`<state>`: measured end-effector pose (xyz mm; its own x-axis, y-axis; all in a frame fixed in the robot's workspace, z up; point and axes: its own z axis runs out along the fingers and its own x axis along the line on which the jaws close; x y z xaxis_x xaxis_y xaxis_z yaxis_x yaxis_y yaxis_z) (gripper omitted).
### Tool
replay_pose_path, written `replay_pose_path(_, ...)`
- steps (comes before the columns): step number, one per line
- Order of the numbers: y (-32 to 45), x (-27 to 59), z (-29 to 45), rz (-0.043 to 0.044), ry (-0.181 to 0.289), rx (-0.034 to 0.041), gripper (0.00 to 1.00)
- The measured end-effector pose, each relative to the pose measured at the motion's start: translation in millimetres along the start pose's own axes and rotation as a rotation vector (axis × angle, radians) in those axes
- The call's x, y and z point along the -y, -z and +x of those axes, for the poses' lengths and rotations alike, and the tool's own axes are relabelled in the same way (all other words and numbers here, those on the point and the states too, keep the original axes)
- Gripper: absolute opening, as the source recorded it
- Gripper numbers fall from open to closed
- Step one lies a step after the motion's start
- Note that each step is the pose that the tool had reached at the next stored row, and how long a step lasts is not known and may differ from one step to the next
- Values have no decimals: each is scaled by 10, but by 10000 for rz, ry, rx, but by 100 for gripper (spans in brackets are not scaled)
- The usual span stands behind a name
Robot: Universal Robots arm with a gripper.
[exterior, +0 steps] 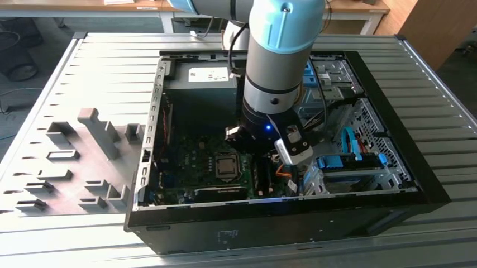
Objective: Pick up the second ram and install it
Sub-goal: 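Insert the second ram into the second slot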
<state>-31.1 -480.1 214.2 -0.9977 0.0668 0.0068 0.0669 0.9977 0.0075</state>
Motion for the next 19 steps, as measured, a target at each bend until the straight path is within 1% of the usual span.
replay_pose_path(6, 0, -1, -10, 2, 392, -3, 14)
replay_pose_path(8, 4, -5, -12, 22, 421, -3, 14)
replay_pose_path(10, 14, -12, -12, 77, 424, -6, 14)
replay_pose_path(11, 14, -14, -13, 92, 426, -11, 14)
replay_pose_path(16, 12, -16, -39, 97, 447, -56, 14)
replay_pose_path(19, 4, -17, -47, 96, 456, -65, 14)
